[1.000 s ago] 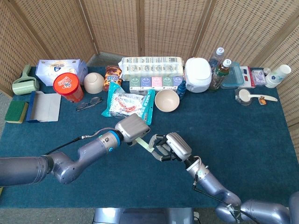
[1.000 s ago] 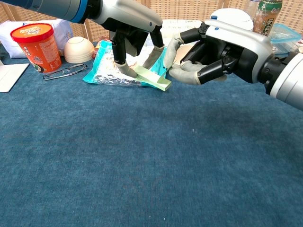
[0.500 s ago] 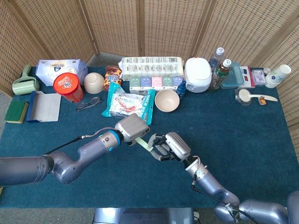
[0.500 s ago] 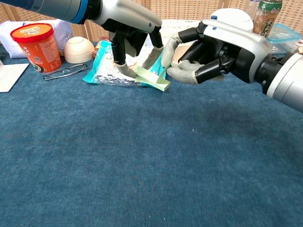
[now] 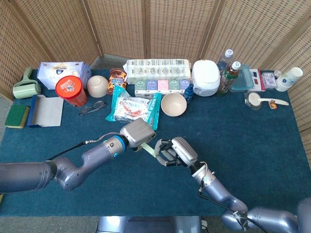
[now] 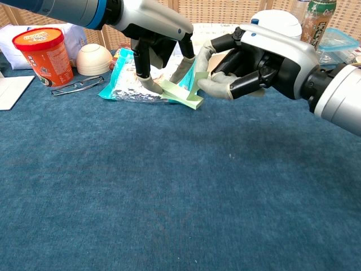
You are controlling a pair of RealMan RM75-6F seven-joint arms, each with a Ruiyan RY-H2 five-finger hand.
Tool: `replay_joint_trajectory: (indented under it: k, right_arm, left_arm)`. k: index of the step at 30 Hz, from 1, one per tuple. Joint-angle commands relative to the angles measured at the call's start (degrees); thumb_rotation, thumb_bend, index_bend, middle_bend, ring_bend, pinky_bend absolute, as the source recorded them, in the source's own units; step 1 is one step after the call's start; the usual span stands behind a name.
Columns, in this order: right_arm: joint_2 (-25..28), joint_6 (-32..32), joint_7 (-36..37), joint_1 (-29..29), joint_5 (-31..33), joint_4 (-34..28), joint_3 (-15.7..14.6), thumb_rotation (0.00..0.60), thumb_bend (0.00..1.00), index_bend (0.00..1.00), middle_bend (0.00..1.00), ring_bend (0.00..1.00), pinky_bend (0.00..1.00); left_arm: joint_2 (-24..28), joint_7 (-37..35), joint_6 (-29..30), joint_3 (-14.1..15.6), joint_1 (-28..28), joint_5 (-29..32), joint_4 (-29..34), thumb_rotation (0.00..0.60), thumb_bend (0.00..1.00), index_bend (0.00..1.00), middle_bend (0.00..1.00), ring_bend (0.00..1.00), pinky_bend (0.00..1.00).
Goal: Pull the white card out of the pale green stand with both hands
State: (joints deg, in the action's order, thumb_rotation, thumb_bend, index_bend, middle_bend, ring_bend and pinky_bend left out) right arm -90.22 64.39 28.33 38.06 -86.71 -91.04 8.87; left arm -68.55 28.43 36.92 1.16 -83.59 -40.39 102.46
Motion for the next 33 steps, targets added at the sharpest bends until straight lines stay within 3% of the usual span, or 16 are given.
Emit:
replay_joint_trajectory:
  k: [1,33]
  right_arm:
    - [0.01,-0.06,0.09,0.02,0.06,-0.06,0.01,0.6,0.44,0.6,0.97,1.0,0.97]
    - [0.77,-0.41,1.7,-0.48,0.75,0.04,-0.29,0.6,0.49,0.71,1.0,1.0,0.97]
  left_arm:
    - [-0.05,-0.01,0.02,0.06,-0.04,0.09,-0.03,0.6,0.38,0.68,1.0,1.0,1.0]
    - [-0.75,0.31,-0.15,2.24,0.32,0.92,-1.47,0.6,0.38,0.68,1.0,1.0,1.0]
